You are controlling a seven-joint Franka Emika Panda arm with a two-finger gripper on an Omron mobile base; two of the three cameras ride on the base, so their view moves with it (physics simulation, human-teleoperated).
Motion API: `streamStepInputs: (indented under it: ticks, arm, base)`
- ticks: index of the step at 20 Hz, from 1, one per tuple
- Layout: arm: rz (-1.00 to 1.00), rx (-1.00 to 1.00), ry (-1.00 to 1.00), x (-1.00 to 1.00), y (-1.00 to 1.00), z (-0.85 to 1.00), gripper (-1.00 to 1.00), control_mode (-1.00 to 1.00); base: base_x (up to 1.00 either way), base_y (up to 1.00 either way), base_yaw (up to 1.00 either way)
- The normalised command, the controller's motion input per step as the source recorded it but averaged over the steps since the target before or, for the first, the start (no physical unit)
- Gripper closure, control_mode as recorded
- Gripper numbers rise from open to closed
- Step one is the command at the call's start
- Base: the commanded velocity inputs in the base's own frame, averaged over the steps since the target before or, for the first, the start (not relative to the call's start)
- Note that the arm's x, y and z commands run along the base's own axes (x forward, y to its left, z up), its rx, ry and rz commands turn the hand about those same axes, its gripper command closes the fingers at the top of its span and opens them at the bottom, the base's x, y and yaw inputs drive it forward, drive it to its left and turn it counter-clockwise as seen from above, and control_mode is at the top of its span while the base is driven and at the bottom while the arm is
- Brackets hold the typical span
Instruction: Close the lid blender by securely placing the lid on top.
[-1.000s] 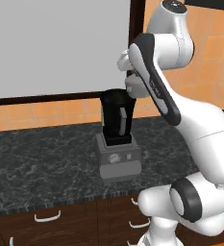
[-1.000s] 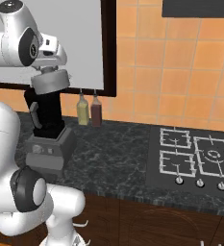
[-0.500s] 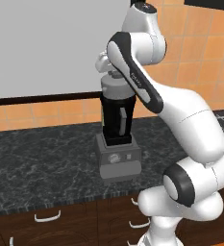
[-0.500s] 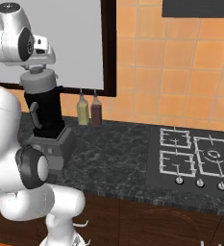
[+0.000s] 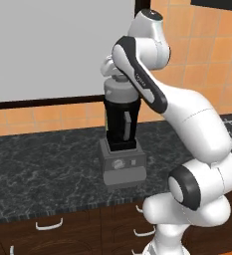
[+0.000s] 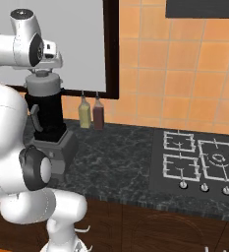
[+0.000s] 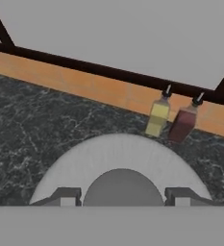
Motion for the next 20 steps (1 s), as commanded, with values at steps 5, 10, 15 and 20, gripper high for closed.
streamStepInputs:
  ticks: [5, 10, 15, 20]
  arm:
    - [-0.22, 0.00, 0.00, -0.16, 0.24, -0.02, 1.00, -1.00]
    - [-0.42, 0.00, 0.03, -0.27, 0.27, -0.01, 1.00, -1.00]
    - [-0.36, 0.00, 0.17, 0.00, 0.05, 0.15, 1.00, -1.00]
    - [-0.28, 0.00, 0.28, -0.02, 0.00, 0.18, 1.00, -1.00]
  base:
    - [0.00, 0.00, 0.00]
    - [0.00, 0.00, 0.00]
    - [0.00, 0.00, 0.00]
    - [0.00, 0.00, 0.00]
